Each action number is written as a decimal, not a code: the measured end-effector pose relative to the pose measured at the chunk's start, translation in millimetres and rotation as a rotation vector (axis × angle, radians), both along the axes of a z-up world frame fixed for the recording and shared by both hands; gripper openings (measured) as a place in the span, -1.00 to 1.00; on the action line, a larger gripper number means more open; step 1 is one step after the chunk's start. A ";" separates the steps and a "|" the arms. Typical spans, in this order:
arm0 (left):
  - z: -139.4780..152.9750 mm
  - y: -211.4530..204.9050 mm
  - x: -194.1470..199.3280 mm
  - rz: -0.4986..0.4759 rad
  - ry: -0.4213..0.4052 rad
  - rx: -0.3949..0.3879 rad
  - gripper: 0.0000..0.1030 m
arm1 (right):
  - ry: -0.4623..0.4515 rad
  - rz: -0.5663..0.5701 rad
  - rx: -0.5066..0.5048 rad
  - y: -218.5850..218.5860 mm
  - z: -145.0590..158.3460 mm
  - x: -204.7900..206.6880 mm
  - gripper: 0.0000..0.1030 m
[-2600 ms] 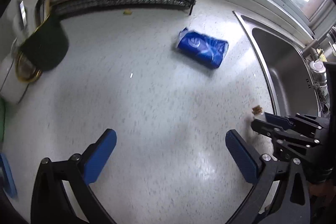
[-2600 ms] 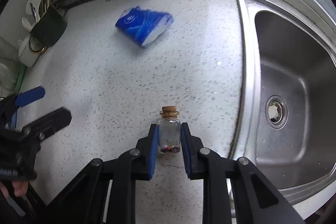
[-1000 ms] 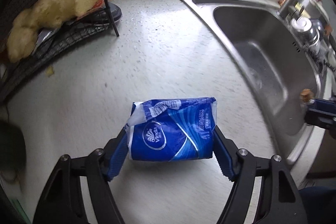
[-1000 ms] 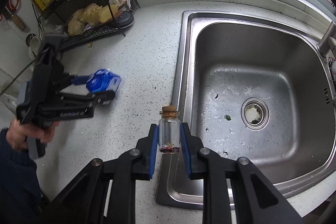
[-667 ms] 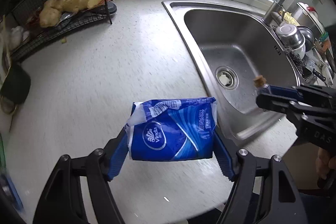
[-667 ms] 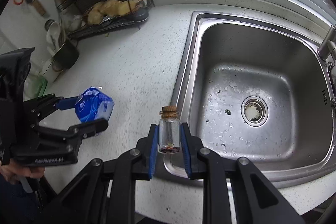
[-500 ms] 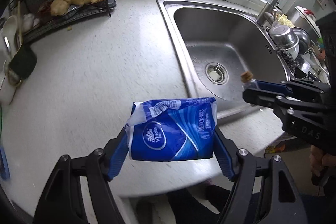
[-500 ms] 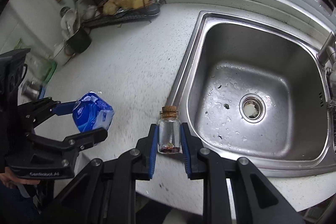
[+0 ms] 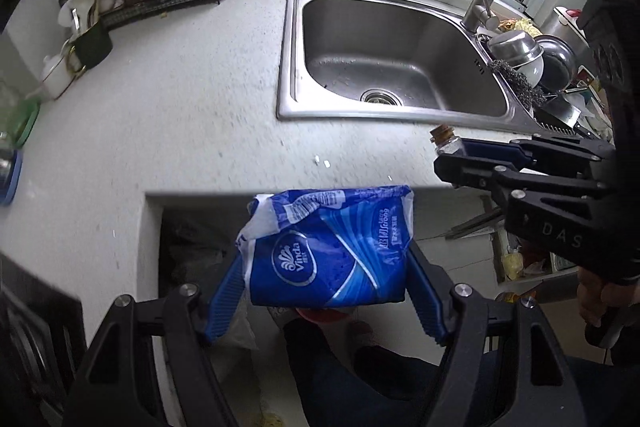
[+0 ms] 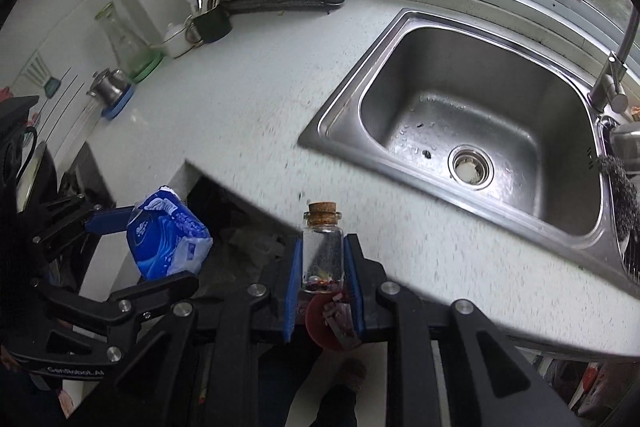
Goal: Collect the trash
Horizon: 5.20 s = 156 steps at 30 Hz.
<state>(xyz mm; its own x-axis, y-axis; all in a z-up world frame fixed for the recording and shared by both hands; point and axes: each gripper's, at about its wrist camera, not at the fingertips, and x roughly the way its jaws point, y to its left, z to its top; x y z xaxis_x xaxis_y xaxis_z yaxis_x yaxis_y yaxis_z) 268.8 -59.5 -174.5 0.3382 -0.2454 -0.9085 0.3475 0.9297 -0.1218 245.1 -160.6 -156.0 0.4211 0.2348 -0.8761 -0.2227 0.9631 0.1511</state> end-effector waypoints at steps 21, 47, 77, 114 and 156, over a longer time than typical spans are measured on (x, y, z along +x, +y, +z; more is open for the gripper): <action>-173.2 29.0 -80.9 0.142 0.263 -0.026 0.39 | 0.230 0.027 -0.011 30.2 -161.7 -54.8 -0.62; -606.9 -4.2 -54.8 0.087 0.416 -0.055 0.39 | 0.398 0.046 -0.065 21.7 -574.0 -23.4 -0.62; -505.2 4.8 -58.4 -0.020 0.324 -0.013 0.72 | 0.313 0.074 -0.107 19.1 -484.9 -34.2 0.67; 131.5 99.5 -201.1 0.198 -0.332 -0.041 0.99 | -0.287 -0.068 -0.099 54.3 100.1 -159.8 0.99; 157.4 99.3 -244.7 0.255 -0.354 -0.026 0.99 | -0.320 -0.025 -0.103 72.9 127.4 -204.7 0.99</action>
